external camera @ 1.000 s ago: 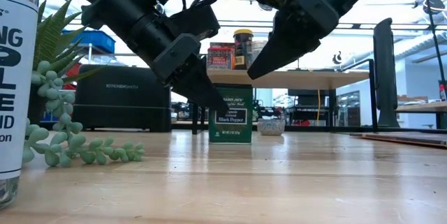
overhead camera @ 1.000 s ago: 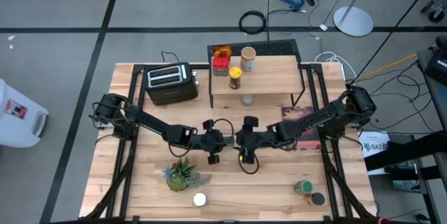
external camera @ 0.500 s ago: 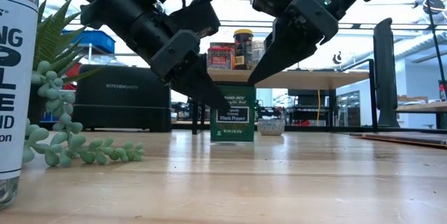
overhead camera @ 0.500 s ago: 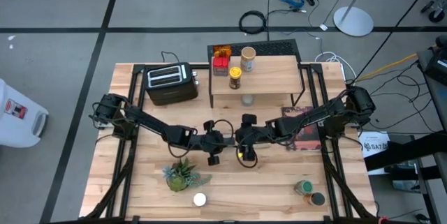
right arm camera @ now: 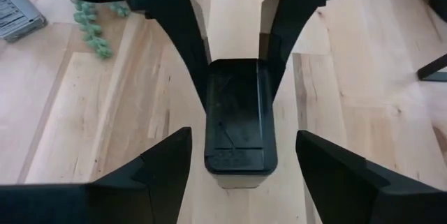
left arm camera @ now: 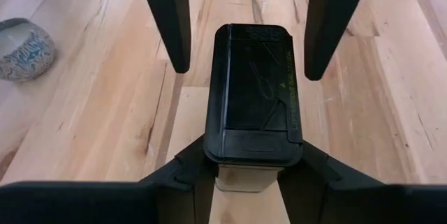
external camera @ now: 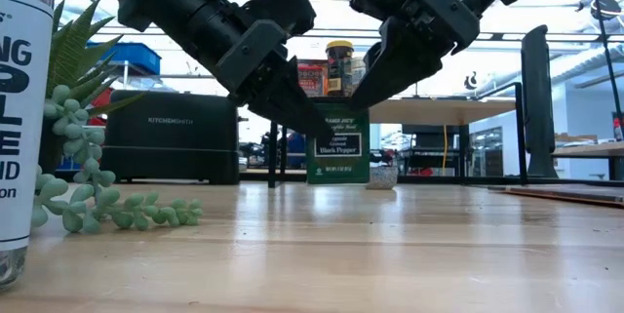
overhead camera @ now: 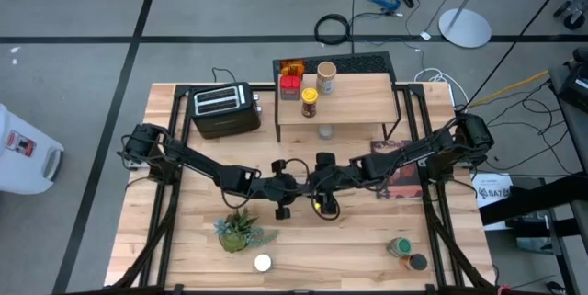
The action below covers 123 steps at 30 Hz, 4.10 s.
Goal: Shelf spices
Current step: Put the black seasoning can on the shelf
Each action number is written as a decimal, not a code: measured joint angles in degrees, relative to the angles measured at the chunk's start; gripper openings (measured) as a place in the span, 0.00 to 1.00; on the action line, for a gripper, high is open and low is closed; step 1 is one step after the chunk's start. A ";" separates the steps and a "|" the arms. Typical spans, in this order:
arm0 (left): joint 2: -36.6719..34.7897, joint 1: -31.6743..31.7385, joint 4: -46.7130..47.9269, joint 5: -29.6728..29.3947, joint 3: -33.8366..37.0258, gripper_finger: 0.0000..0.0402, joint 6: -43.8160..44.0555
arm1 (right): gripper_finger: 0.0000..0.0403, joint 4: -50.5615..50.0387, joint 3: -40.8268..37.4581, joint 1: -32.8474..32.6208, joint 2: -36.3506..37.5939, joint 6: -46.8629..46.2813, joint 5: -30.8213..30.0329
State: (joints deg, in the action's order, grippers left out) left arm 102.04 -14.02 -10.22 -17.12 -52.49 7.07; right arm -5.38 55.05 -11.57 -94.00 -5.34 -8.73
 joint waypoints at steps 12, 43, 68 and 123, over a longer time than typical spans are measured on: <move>0.00 -0.28 -2.09 1.24 -0.04 0.33 -0.14 | 0.50 0.03 0.00 -0.15 0.00 -0.39 0.09; -0.37 -0.68 -1.19 3.50 -0.11 0.37 -0.58 | 0.31 0.05 -0.02 -0.22 -0.04 -0.95 1.71; -3.30 -1.75 1.53 2.48 -0.11 0.45 -1.48 | 0.31 -3.40 -0.09 -1.26 6.12 -1.13 0.08; -9.49 -3.10 2.64 -2.42 1.95 0.45 -2.51 | 0.30 -35.11 10.47 19.63 33.59 11.33 6.33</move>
State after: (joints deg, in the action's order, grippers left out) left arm 92.55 -17.12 -7.57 -19.54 -50.54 4.56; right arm -40.48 65.52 8.06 -60.40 5.99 -2.41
